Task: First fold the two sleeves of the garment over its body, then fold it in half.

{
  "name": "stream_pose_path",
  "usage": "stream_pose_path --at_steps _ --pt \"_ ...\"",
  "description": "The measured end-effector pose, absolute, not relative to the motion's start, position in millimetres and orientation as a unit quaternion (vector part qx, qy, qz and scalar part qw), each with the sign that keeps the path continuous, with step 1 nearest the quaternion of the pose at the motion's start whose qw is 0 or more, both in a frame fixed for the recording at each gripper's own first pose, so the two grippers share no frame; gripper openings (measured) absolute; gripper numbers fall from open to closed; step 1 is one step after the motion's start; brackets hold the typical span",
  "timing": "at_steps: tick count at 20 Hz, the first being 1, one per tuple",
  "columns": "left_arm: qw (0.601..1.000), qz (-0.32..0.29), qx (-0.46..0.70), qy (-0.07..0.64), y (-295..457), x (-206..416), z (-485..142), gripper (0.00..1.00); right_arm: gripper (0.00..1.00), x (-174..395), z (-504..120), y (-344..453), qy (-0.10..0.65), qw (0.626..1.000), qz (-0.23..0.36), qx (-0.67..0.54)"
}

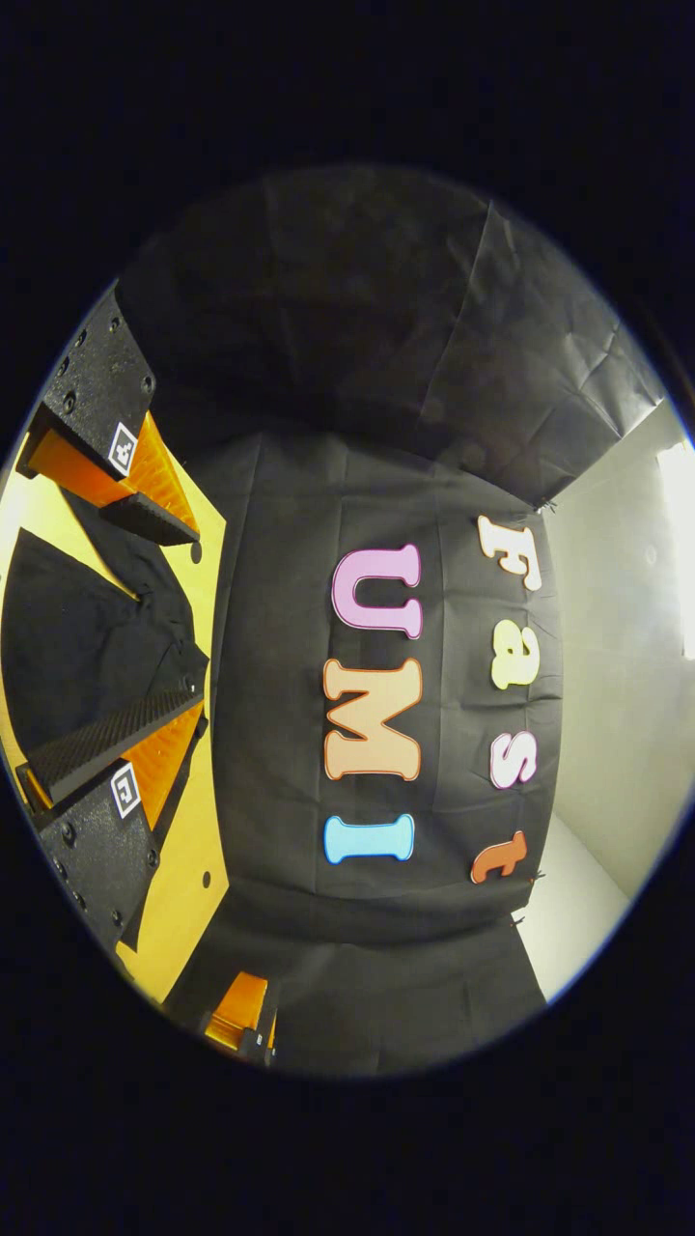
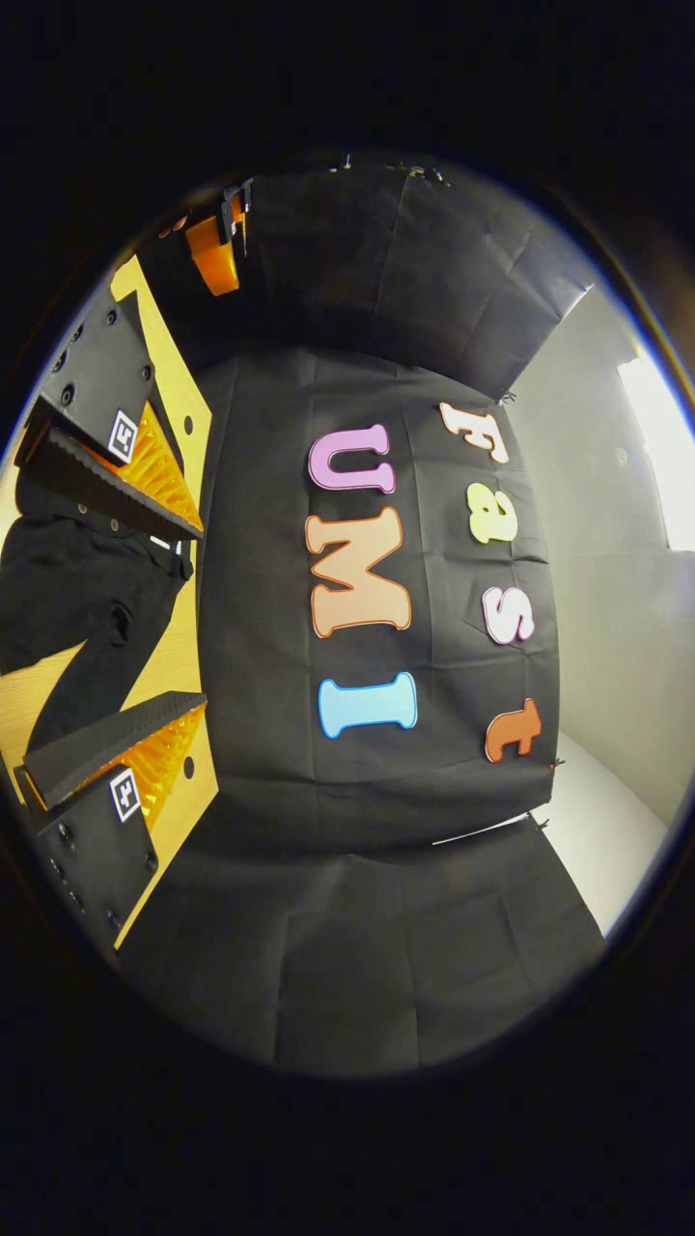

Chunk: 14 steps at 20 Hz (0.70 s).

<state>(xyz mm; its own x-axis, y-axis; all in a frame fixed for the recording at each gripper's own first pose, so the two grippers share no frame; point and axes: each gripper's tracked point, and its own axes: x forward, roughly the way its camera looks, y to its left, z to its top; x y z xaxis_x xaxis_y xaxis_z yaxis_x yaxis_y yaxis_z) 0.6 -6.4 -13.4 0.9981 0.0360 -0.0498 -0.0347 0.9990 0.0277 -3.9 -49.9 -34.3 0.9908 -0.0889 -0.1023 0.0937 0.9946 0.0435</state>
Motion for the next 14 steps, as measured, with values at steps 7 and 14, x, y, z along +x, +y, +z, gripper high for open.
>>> stream_pose_path --at_steps 7,14 --pt "0.999 0.017 0.019 0.029 0.7 4.8 -16.6 0.92 0.99 2.7 -36.6 -46.8 0.054 0.997 -0.047 0.022" --pt "0.999 0.026 0.004 0.041 6.8 9.8 -28.1 0.92 0.98 10.7 -40.2 -53.5 0.06 0.996 -0.056 0.018"
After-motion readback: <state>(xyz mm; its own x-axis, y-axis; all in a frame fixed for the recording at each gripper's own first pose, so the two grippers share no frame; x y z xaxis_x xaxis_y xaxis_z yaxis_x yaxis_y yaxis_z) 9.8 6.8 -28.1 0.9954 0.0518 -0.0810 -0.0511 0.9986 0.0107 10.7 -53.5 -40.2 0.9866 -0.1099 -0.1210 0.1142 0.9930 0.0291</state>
